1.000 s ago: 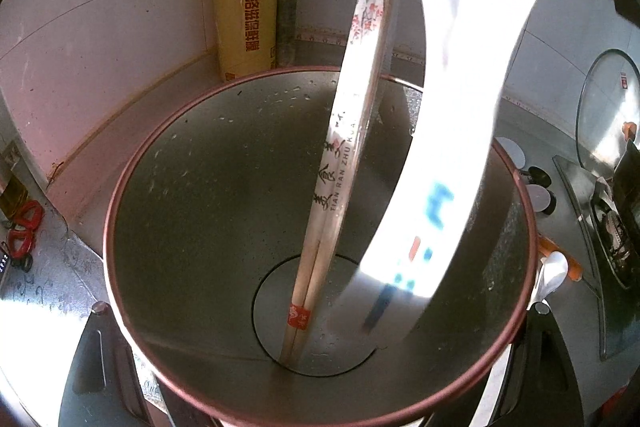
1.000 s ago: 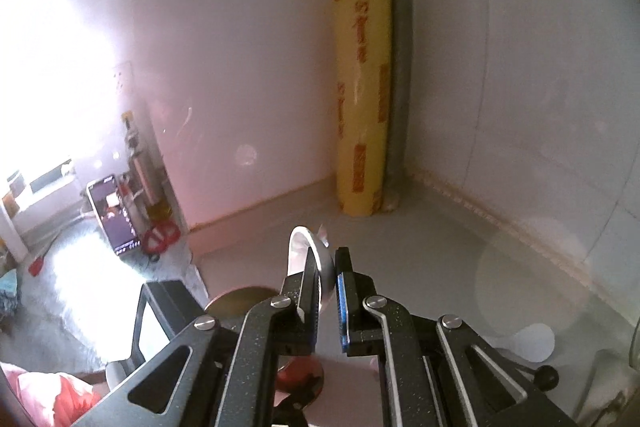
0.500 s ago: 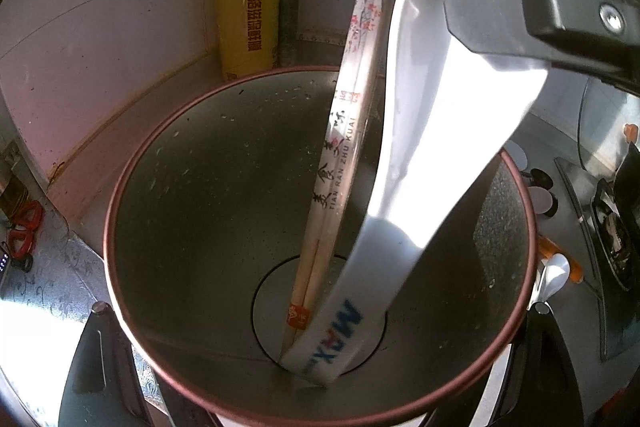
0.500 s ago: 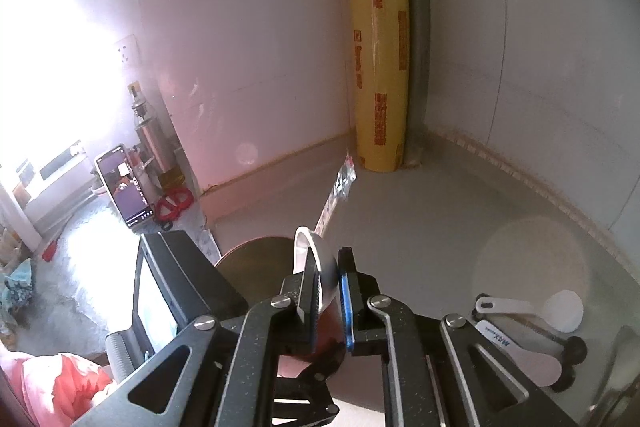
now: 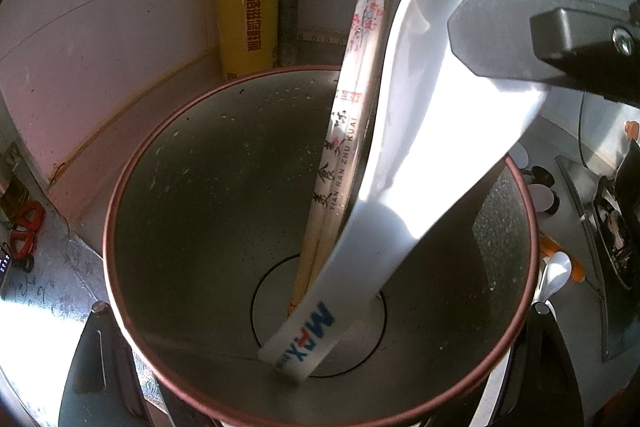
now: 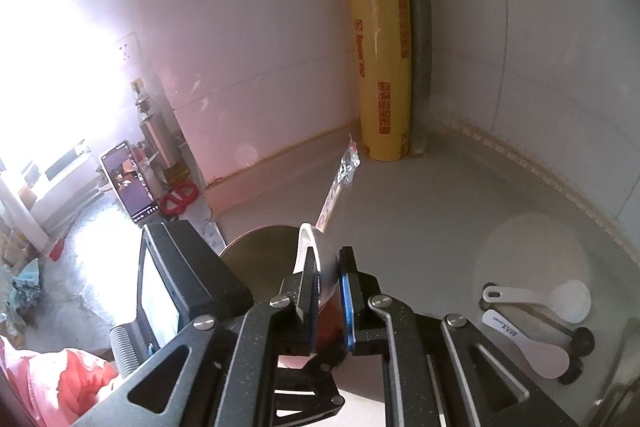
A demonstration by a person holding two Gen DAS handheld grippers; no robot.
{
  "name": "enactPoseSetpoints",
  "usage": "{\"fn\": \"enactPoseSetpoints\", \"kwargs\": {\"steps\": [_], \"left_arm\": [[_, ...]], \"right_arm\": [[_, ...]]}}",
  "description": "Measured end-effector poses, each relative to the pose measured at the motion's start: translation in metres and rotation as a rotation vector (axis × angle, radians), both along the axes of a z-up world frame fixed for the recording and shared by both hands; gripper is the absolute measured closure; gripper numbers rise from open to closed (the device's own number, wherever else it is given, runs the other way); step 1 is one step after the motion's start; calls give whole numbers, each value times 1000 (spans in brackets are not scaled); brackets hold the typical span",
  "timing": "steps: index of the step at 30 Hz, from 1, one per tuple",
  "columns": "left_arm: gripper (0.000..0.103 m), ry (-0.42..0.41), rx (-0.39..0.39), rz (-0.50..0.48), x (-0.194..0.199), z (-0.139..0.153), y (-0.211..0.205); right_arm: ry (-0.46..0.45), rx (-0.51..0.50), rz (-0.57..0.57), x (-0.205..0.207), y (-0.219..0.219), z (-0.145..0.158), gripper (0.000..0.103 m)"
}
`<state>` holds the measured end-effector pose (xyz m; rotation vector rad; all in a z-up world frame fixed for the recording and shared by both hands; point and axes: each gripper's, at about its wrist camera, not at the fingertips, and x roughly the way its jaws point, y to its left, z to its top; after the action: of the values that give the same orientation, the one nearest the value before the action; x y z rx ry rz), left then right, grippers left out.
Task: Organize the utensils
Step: 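Lower the white spoon into the holder and open the right gripper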
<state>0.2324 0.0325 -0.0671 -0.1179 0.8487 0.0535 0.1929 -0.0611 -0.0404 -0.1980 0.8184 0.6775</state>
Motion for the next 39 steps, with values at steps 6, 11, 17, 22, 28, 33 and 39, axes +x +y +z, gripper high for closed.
{"fn": "enactPoseSetpoints", "kwargs": {"steps": [6,11,17,22,28,33,39], "left_arm": [[13,0,-5,5,3,1,1],[13,3,-2,8,5,-3,-1],[13,4,-3,14,8,-9,-5],[13,6,5,13,8,-11,-7],[13,9,10,12,8,-9,-2],[13,10,14,11,8,-9,-2],[13,14,24,10,7,-3,-4]], "right_arm": [[42,2,10,1,-2,-6,90],[49,-8,11,0,-2,-8,90],[36,5,-15,-1,-12,-2,90],[42,40,-82,5,-33,2,49],[57,83,-182,13,-71,-1,13],[46,102,-288,16,-108,-4,0],[-31,114,-484,14,-171,-2,0]]}}
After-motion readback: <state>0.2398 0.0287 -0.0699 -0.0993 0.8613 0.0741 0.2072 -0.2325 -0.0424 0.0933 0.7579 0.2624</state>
